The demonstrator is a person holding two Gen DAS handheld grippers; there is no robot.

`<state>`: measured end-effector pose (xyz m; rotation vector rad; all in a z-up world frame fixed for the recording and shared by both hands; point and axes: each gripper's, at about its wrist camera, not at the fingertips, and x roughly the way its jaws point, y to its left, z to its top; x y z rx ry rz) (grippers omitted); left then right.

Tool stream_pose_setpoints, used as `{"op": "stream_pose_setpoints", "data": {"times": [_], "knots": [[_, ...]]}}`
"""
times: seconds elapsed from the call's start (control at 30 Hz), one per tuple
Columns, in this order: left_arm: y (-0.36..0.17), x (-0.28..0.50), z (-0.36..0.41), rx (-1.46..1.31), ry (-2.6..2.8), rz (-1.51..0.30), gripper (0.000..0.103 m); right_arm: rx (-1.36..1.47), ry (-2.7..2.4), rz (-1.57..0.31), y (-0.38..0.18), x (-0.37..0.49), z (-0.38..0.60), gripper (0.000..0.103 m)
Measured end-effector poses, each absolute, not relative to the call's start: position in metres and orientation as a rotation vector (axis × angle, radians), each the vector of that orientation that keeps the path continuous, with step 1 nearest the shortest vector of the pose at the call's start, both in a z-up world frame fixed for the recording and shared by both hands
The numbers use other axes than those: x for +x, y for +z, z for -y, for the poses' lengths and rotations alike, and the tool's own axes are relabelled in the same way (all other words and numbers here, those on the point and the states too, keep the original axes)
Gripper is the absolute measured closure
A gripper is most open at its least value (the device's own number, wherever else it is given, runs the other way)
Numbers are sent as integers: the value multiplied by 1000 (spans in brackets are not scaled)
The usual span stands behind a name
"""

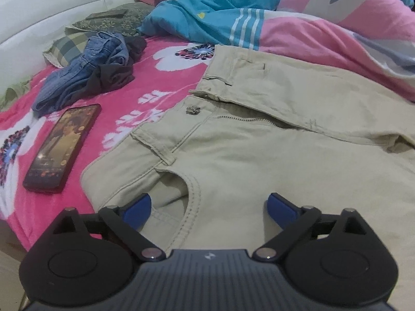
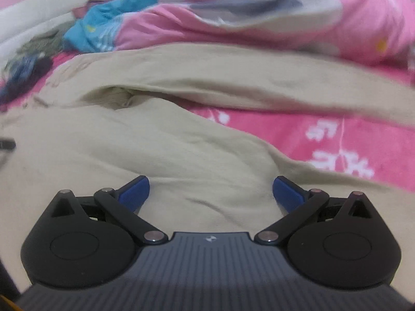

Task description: Fold clothes

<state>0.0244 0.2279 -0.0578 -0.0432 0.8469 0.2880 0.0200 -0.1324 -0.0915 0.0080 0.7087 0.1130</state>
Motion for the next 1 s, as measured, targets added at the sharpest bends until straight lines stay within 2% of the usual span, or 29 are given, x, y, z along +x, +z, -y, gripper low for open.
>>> {"op": "stream_pose_setpoints", "data": {"times": [0.13,0.23,0.43,1.0], "knots": [[-58,25,-226,-35,307,-855,2,132,154,-716,-70,12,142,1],[-57,26,-225,-29,315,-859,2,78,193,-692,-64,-1,134,1],[-58,27,-222,-7,331,-861,0,-51,202,-680,-95,-9,121,1],[-54,28,-207,65,391,-871,0,-31,207,-651,-98,-9,123,1]]}}
